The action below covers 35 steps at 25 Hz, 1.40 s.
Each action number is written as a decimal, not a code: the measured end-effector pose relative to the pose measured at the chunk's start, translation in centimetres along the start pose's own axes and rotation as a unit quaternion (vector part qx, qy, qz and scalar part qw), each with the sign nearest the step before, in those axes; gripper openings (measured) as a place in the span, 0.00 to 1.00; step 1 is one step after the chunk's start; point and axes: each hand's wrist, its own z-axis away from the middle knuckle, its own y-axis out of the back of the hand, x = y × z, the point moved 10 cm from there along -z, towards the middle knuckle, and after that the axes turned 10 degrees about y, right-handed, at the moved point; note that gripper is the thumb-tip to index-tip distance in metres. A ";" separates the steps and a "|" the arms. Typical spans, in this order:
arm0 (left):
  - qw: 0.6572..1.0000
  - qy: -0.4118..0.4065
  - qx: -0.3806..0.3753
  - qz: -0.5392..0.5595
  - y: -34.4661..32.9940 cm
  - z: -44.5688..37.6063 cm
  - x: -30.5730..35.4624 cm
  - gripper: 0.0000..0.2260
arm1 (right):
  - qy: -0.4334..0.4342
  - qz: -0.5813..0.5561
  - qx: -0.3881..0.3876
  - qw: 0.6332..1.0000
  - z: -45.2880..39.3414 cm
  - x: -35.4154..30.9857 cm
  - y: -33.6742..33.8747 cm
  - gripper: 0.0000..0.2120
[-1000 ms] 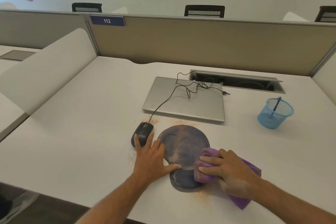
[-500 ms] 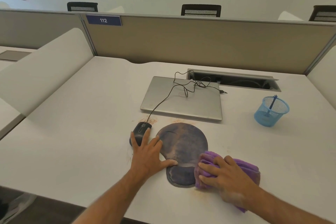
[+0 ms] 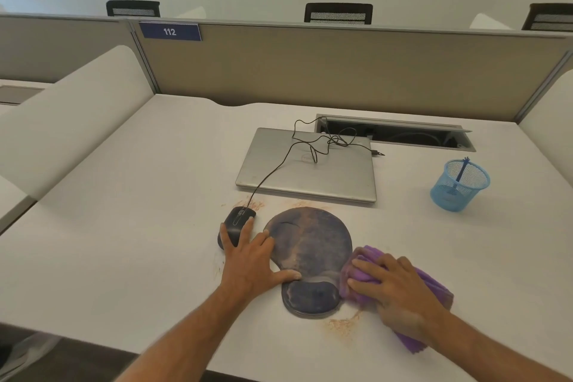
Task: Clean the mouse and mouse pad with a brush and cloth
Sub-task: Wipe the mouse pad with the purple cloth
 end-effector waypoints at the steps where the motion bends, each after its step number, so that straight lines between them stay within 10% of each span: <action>1: 1.000 -0.001 0.001 0.003 0.1 0.0 0.0 0.47 | -0.033 -0.014 0.017 0.999 0.1 0.9 0.3 0.25; 12: 1.000 0.011 -0.016 -0.012 -0.1 -0.3 0.0 0.51 | 0.015 -0.056 -0.037 0.998 -0.2 -3.5 -3.5 0.28; 17: 1.000 0.018 -0.021 -0.012 0.0 -0.3 0.0 0.51 | -0.083 -0.197 0.211 0.954 2.6 2.6 1.4 0.25; 35: 0.998 -0.040 0.004 -0.054 1.5 -0.6 1.1 0.47 | 0.064 -0.302 0.046 0.950 2.8 -11.4 -4.0 0.24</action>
